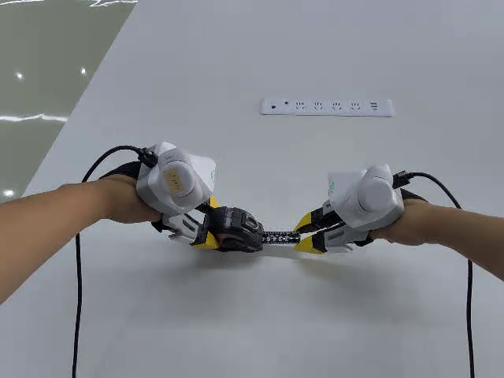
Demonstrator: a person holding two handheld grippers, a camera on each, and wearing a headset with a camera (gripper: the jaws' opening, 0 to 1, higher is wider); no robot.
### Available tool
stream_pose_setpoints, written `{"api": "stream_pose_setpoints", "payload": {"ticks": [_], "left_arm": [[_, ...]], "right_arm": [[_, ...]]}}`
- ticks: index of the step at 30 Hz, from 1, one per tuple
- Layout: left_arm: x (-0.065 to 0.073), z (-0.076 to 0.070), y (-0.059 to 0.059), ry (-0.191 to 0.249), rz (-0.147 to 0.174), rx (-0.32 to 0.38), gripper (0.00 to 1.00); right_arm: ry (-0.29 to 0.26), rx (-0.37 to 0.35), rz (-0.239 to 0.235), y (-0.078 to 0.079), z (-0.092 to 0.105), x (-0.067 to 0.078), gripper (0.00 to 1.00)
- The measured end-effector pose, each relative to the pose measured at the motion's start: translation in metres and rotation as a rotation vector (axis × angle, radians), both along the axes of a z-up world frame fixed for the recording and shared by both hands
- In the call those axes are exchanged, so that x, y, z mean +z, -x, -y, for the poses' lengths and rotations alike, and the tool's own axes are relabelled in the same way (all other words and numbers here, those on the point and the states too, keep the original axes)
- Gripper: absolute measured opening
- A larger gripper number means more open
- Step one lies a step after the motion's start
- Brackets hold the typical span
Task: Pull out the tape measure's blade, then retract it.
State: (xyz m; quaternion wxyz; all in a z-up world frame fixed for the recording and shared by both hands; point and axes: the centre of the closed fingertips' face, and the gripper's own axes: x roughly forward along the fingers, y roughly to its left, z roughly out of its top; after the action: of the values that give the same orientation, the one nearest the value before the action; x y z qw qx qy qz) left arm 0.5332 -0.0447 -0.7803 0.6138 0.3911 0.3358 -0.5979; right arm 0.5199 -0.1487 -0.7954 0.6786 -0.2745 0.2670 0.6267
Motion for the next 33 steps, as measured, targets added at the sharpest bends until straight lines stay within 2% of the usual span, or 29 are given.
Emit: {"api": "stream_pose_setpoints", "payload": {"ticks": [33], "left_arm": [[0.0, 0.001, 0.0, -0.003, 0.001, 0.0, 0.26]], "right_arm": [[0.004, 0.003, 0.008, 0.002, 0.021, 0.004, 0.12]]}}
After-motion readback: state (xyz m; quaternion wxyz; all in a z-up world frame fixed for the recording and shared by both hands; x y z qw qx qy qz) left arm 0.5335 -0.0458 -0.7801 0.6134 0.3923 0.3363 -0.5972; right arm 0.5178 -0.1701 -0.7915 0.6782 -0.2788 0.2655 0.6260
